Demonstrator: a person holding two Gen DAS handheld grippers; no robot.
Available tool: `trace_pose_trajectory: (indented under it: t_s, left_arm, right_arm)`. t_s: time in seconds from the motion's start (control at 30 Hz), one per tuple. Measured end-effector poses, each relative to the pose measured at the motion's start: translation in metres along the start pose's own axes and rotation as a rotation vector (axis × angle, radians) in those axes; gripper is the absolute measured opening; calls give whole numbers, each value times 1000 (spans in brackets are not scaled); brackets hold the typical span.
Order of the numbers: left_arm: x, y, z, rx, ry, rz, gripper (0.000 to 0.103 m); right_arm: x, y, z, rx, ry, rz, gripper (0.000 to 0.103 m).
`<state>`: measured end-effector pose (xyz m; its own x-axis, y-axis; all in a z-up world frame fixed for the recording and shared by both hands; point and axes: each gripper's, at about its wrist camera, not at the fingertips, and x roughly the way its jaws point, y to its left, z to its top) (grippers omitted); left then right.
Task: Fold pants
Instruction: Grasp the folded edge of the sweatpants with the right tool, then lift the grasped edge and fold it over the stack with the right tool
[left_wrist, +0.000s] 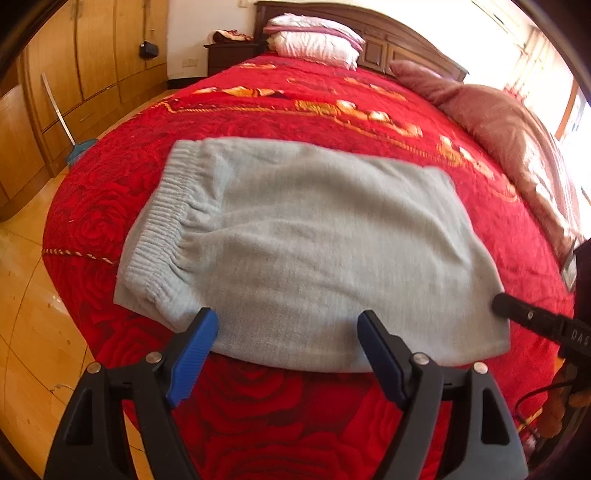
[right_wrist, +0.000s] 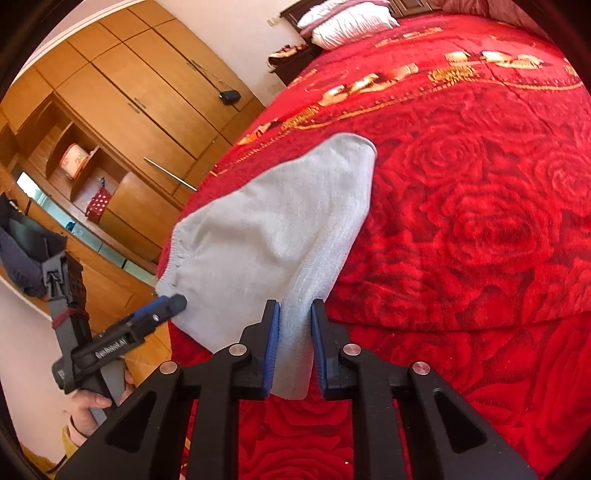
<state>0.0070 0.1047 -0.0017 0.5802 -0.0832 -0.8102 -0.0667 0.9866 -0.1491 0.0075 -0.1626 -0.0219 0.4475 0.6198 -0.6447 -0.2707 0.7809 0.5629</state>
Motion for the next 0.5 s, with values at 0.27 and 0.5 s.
trace_pose_trajectory:
  t_s: [0.27,0.5]
  left_arm:
    - [-7,-9,13,23,-30,-5,82]
    - [4,-18,0,83,9,24,82]
  right_arm:
    - [-9,11,5,-19,-43,38,14]
    - [-13,44,21,-107,-69,72,13]
